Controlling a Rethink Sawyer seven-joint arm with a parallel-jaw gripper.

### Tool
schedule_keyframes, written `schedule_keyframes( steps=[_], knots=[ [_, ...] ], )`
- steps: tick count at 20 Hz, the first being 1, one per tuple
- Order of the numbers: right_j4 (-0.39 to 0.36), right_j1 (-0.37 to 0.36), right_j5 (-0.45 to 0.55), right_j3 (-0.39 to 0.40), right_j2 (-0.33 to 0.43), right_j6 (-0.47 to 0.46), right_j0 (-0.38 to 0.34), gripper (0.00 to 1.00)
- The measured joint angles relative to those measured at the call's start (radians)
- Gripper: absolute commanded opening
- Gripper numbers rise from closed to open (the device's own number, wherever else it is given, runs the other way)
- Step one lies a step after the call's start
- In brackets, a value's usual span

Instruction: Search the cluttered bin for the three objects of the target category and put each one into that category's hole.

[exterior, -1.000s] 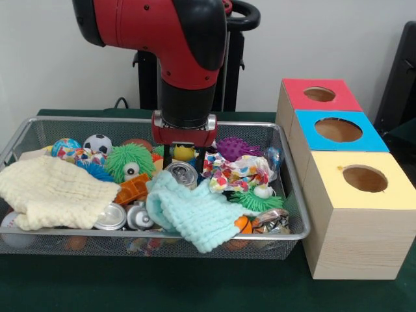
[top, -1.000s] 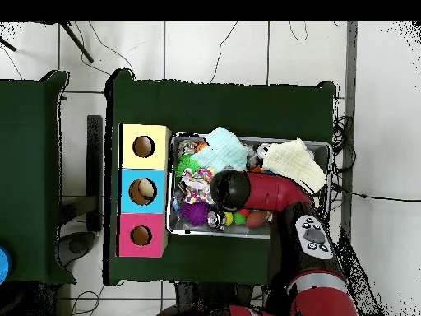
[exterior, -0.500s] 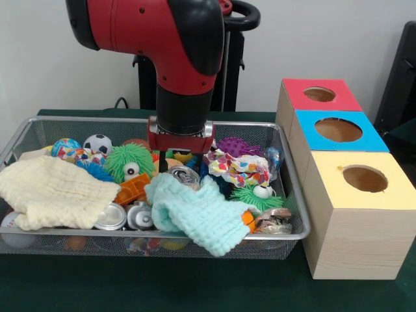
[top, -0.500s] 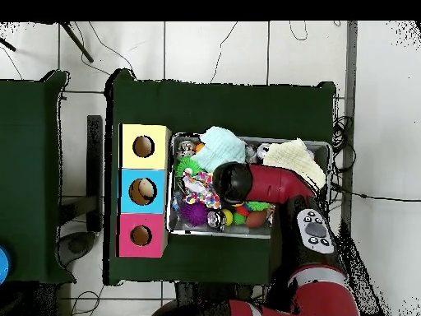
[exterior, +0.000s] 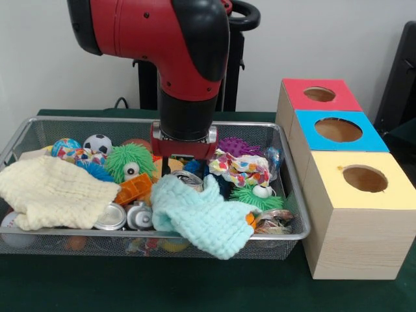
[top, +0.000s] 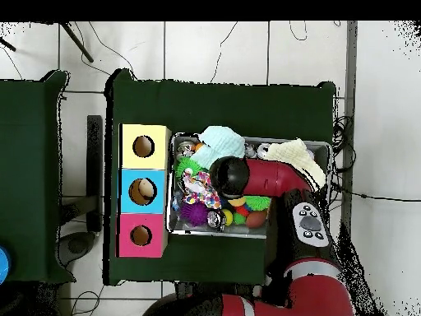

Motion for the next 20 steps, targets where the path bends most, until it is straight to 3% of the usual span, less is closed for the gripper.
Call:
schedule_keyframes(
  steps=[5,6,20],
  knots=[
    [0.0,0.016,0.0,-0.021,0.0,0.0,0.012,1.0],
    [0.0,0.021,0.0,-0.027,0.001,0.0,0.012,0.0],
    [0.0,0.021,0.0,-0.03,0.002,0.0,0.012,0.0]
  ],
)
